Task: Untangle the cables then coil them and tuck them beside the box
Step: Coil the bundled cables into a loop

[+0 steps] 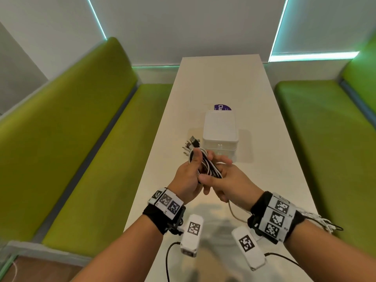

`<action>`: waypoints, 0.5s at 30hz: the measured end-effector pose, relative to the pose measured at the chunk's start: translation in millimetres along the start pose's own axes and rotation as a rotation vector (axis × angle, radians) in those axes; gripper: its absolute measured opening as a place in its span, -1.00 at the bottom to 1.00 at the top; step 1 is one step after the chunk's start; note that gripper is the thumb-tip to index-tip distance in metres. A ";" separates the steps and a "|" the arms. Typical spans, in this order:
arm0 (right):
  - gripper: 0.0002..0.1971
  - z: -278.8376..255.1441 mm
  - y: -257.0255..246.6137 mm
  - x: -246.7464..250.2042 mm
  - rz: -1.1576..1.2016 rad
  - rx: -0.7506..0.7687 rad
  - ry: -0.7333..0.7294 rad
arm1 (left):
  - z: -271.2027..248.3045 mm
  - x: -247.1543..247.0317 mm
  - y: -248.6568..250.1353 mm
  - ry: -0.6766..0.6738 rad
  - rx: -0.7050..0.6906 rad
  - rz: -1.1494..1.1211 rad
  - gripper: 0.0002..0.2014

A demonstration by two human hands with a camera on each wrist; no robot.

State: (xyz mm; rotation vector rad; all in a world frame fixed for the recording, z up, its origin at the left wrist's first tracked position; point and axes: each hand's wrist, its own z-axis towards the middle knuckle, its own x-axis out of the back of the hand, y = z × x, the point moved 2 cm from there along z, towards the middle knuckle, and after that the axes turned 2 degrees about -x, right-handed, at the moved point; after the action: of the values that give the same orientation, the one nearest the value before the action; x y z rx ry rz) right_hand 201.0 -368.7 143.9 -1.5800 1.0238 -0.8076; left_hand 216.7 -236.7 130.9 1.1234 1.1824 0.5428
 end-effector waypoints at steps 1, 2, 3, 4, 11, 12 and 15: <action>-0.80 1.2 1.8 1.1 -0.034 0.031 0.047 | 0.2 1.2 0.8 -0.010 0.012 -0.034 -0.50; -0.71 1.7 2.8 1.2 -0.107 0.062 0.104 | 0.5 2.4 1.4 -0.021 0.027 -0.094 -0.51; -0.70 3.0 4.8 2.4 -0.239 0.096 0.174 | 1.0 4.0 1.7 -0.027 0.039 -0.165 -0.54; -0.73 2.9 5.9 1.4 -0.384 0.112 0.238 | 1.3 5.7 1.6 -0.023 0.047 -0.235 -0.57; -0.59 5.7 31.1 -2.0 -0.826 0.146 0.199 | 1.3 5.4 -0.6 0.131 0.067 -0.245 -0.53; -0.54 5.4 38.0 3.4 -0.812 0.132 0.161 | 1.6 6.3 2.2 0.158 0.039 -0.251 -0.52; -0.47 1.5 55.4 22.3 -0.696 0.107 0.066 | 6.8 11.4 10.8 0.227 -0.042 -0.290 -0.52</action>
State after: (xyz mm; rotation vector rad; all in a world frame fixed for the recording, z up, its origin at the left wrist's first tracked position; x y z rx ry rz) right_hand 199.7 -393.7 89.7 -1.8407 0.4440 -1.3616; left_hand 229.0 -225.7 135.3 0.8504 1.4944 0.4763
